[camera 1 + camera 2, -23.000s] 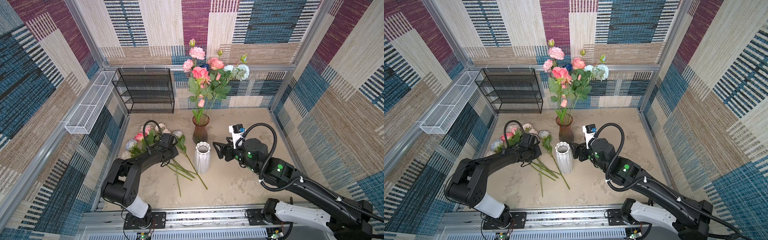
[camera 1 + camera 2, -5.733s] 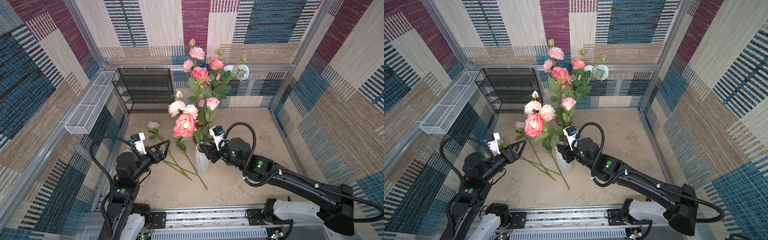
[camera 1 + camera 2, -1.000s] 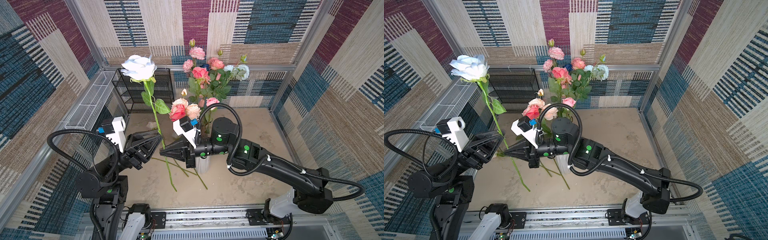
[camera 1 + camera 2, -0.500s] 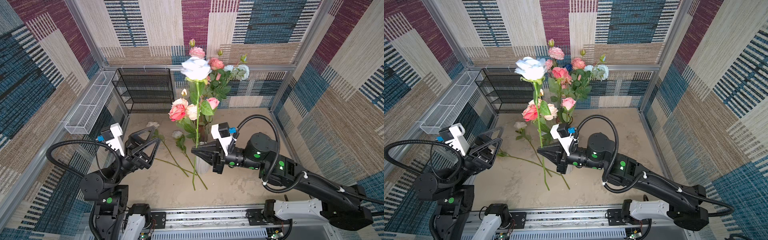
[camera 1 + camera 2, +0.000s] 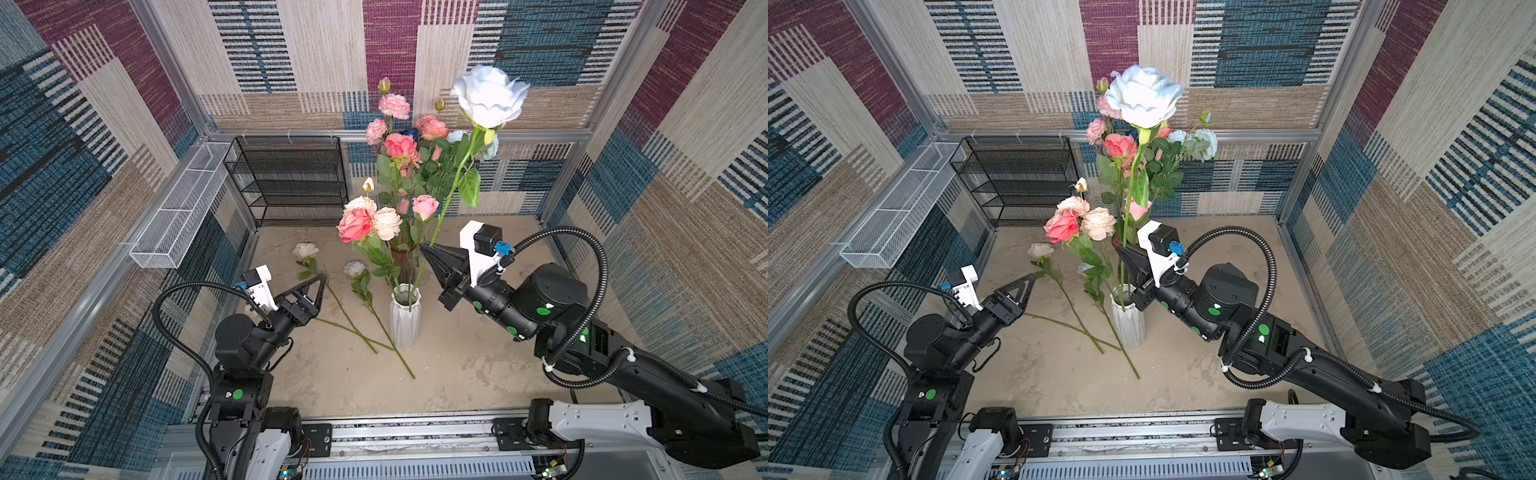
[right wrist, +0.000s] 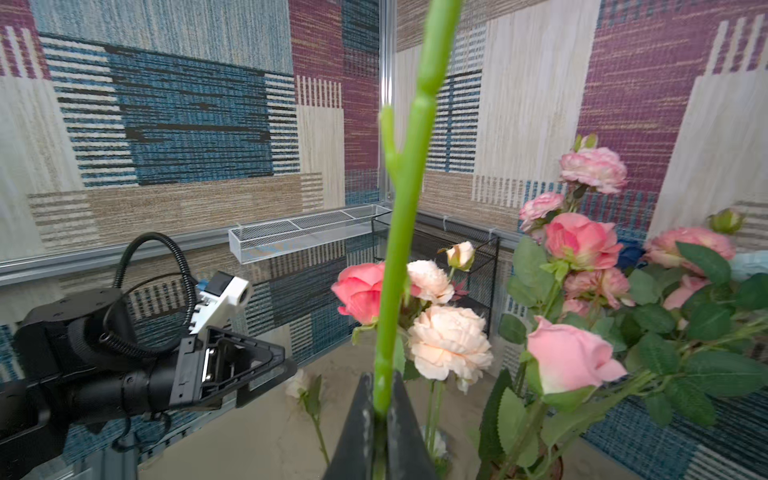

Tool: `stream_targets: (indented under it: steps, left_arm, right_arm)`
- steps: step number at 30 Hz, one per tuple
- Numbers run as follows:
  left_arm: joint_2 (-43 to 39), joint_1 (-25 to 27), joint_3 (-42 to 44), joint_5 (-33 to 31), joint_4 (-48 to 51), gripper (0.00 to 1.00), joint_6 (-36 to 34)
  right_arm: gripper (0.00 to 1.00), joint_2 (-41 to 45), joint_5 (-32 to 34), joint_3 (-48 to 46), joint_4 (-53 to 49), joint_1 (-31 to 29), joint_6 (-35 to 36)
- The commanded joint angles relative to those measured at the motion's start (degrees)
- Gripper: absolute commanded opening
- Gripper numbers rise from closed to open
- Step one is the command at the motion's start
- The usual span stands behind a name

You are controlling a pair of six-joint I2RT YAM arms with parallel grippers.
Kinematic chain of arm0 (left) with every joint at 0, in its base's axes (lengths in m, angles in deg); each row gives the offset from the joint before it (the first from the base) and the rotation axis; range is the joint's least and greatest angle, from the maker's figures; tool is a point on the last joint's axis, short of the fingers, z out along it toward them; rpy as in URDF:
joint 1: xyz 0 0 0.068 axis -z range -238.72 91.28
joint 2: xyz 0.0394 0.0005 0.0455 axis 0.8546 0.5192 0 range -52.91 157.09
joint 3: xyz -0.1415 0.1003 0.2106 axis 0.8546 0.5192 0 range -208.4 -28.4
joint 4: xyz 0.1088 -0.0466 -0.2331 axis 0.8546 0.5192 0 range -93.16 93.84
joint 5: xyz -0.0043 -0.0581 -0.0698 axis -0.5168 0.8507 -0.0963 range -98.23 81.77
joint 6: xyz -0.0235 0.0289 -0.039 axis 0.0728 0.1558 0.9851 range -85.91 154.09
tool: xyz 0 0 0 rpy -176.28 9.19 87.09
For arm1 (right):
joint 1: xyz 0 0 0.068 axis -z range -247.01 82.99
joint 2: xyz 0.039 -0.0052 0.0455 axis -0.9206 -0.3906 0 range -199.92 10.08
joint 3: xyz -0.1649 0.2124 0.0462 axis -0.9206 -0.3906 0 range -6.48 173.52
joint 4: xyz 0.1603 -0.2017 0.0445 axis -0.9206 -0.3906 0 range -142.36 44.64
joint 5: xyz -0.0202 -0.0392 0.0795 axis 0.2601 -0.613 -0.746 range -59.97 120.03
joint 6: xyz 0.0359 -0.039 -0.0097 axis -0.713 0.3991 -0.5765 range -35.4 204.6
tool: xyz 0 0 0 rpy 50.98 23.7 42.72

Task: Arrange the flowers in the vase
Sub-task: 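Lower the white rose stem into the white vase with the right gripper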

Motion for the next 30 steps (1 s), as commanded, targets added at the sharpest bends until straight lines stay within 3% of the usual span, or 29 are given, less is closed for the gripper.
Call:
stream_targets:
  steps: [1,12,24,30]
  left_arm:
    - [-0.04,-0.02,0.92,-1.13,0.09,0.97,-1.25]
    - [0.43,-0.07,2.9,-0.45,-0.4,0.97,-0.14]
    - [2.55,-0.07,5.02,-0.49,-0.67,0.96,0.82]
    - [3.87,-0.07,5.11,-0.43,0.6,0.96,0.9]
  right_arm:
    - [0.0,-1.59,-0.93,-0.03,4.97,3.05,3.06]
    - [0.0,-4.15,-6.33,-11.9,13.44,8.01,-3.29]
    - [0.0,-3.03,-7.33,-23.39,8.32,7.96,-13.98]
    - [0.08,-3.83,-7.52,-24.88,4.71,7.98,-16.81]
